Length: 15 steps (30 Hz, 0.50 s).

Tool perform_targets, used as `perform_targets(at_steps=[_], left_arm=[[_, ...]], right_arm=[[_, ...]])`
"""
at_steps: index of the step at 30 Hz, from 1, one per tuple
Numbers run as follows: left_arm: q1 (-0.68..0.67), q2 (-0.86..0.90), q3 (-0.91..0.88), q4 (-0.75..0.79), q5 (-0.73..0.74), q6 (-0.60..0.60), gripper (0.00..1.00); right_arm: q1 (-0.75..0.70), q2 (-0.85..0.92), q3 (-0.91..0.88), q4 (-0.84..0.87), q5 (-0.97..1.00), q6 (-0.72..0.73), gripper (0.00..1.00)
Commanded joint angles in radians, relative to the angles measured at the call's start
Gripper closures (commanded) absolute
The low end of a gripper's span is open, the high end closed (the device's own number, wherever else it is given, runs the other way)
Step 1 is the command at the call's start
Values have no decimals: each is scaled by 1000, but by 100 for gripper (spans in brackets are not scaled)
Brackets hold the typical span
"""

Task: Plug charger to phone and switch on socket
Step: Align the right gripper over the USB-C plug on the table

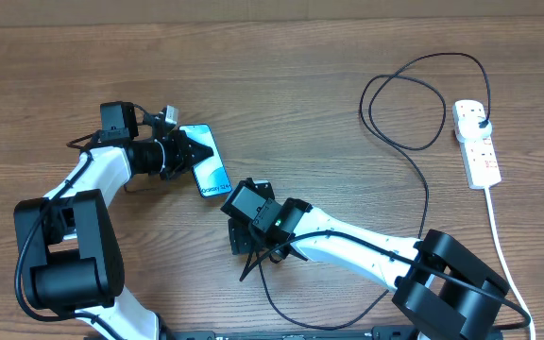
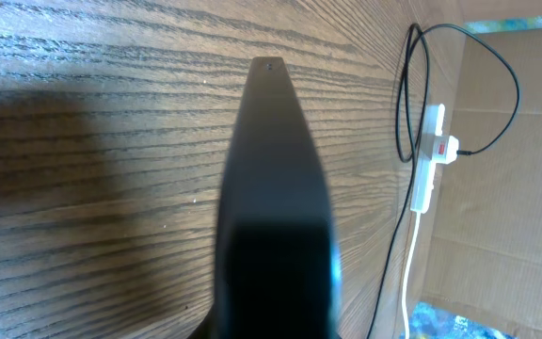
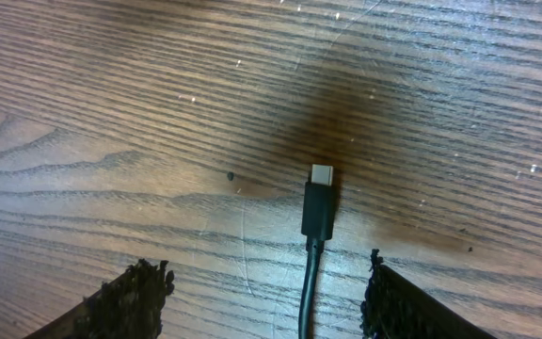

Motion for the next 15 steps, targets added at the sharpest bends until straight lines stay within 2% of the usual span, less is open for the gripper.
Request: perform_targets(at_steps=[1,15], left_arm=[[3,-21,-1,4,24,5,96],[3,-21,-1,4,24,5,96]], right_arm=[[3,0,-2,7,24,1,30],[3,0,-2,7,43,1,30]])
